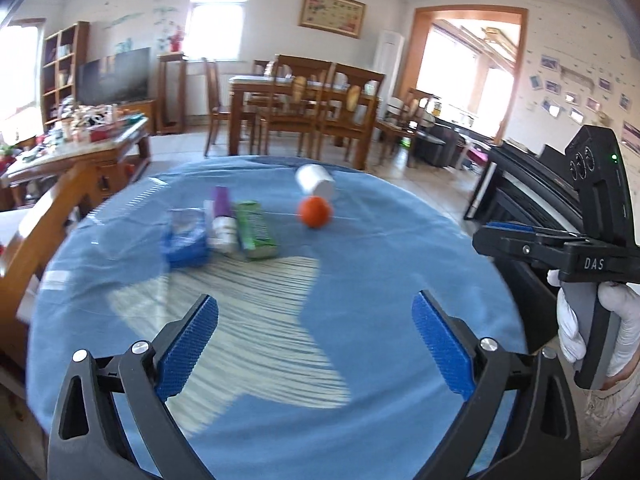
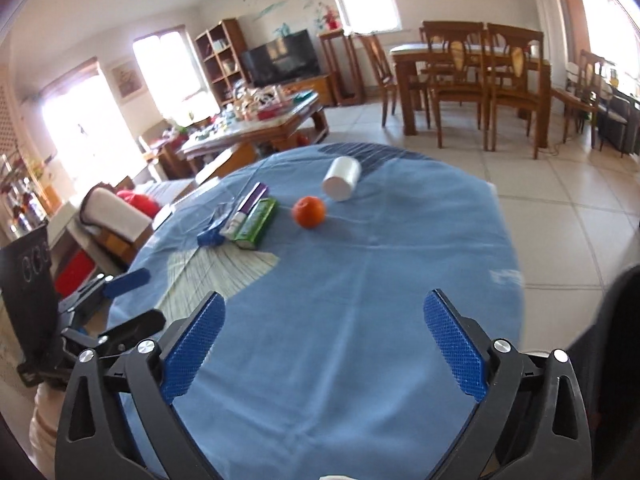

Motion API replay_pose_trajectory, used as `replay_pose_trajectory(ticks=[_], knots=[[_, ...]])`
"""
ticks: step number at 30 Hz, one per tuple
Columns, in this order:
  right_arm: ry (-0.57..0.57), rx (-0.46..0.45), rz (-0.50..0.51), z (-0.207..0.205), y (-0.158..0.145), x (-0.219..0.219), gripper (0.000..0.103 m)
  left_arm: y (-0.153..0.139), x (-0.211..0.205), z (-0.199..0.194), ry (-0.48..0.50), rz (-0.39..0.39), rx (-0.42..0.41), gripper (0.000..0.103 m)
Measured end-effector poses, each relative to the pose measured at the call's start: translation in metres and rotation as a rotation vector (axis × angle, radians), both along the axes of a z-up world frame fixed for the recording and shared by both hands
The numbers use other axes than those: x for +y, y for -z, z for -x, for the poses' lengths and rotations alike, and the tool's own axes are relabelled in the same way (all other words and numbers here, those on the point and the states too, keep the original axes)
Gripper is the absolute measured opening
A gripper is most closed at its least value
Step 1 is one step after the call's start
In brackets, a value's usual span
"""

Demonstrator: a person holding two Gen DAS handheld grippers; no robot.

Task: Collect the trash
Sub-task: 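Grasp the clear plastic tray with the left tool while the right tool grasps the white cylinder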

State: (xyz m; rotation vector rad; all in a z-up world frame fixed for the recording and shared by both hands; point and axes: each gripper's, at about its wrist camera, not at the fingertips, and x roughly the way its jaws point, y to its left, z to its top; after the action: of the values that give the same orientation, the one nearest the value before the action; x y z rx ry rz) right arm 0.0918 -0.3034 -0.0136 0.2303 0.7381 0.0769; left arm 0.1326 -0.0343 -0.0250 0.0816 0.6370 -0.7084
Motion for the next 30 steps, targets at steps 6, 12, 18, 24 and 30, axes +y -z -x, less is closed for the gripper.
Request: replay_pose_trajectory(ticks=[6,12,18,24,30], knots=[[-0.017,0.046,0.072,-0.056,0.008,0.029,0.098,-0.005,0.041,-0.05,-0.121,-0.051,-0.04,0.098],[-0.011,0.073,0.097,-0.115,0.011,0.027,0.098,-0.003,0.069,-0.12,-0.217,-0.136,-0.014,0.098],[0.0,0.091,0.093,-0.174,0.014,0.011,0.098,0.009,0.075,-0.174,-0.245,-0.23,0.019,0.098],[0.002,0.122,0.111,-0.218,0.031,0.0,0.092,0.024,0.067,-0.2,-0.216,-0.272,0.06,0.098],[0.02,0.162,0.118,-0.239,0.05,-0.006,0.086,0.032,0.06,-0.209,-0.198,-0.297,0.074,0.097]])
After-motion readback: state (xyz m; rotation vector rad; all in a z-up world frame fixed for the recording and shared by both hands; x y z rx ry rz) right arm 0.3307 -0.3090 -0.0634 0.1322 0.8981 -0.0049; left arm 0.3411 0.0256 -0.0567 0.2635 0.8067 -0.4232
